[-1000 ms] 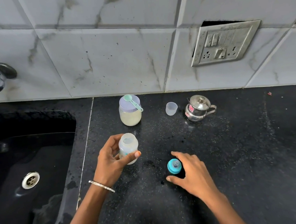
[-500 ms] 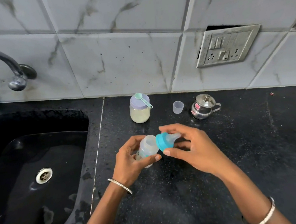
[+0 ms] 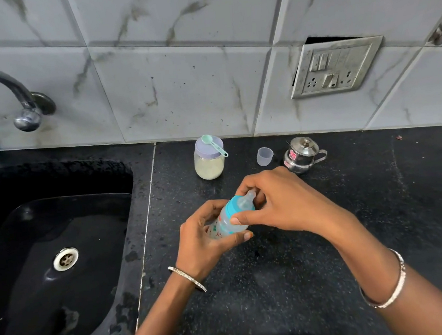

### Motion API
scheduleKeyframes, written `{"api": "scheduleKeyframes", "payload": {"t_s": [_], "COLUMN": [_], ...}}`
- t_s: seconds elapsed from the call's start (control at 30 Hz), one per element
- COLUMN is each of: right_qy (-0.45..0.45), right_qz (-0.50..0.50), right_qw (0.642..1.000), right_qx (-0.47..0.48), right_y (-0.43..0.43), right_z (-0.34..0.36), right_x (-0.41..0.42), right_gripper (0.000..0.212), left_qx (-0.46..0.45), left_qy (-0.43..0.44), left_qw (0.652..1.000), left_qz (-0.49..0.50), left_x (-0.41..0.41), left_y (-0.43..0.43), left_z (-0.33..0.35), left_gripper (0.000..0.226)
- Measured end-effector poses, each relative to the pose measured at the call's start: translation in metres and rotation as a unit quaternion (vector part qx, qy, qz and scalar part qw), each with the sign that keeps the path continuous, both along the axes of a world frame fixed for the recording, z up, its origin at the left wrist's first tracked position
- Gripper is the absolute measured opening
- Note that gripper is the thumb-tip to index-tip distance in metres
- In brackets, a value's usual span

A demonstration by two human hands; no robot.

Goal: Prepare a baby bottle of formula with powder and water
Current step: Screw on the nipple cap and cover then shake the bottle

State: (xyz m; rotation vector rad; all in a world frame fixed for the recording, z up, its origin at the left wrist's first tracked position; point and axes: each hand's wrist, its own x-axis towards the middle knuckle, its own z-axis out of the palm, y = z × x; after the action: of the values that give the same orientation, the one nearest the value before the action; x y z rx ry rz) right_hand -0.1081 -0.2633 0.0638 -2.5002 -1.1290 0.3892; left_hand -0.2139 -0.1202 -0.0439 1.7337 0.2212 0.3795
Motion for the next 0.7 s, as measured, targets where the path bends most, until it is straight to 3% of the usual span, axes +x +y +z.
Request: {"api": "scheduleKeyframes", "payload": {"t_s": [0.13, 0.27, 0.37, 0.47, 0.53, 0.63, 0.7], "right_qy": [-0.012, -0.029, 0.037, 0.134, 0.127, 0.046, 0.003], "right_qz": [-0.055, -0.067, -0.026, 0.081, 0.111, 0.059, -0.005], "right_qw": [0.998, 0.996, 0.998, 0.988, 0.986, 0.997, 1.0], "right_qx": [-0.02, -0.05, -0.044, -0.006, 0.011, 0.015, -0.001], "right_y": [0.001, 0.001, -0.006, -0.014, -0.015, -0.011, -0.005], "right_z": [-0.004, -0.006, -0.001, 0.004, 0.0, -0.005, -0.006], "right_x": [-0.005, -0.005, 0.002, 0.008, 0.01, 0.009, 0.003], "right_gripper": [0.054, 0.084, 0.087, 0.093, 0.078, 0.043, 0.048], "left_qx": [-0.009, -0.009, -0.003, -0.001, -0.004, 0.002, -0.001], "left_qy": [-0.004, 0.003, 0.006, 0.003, 0.005, 0.01, 0.012], "left_qw": [1.0, 1.0, 1.0, 1.0, 1.0, 1.0, 0.999], "left_qz": [-0.005, -0.018, -0.024, -0.029, -0.027, -0.027, -0.033], "left_x": [-0.003, -0.004, -0.004, -0.003, -0.002, -0.002, -0.003], "left_y": [-0.002, -0.005, -0.004, -0.002, -0.002, -0.003, -0.005], "left_z": [0.002, 0.002, 0.003, 0.005, 0.004, 0.003, 0.003], "left_gripper": [0.054, 0.053, 0.053, 0.055, 0.056, 0.054, 0.053]}}
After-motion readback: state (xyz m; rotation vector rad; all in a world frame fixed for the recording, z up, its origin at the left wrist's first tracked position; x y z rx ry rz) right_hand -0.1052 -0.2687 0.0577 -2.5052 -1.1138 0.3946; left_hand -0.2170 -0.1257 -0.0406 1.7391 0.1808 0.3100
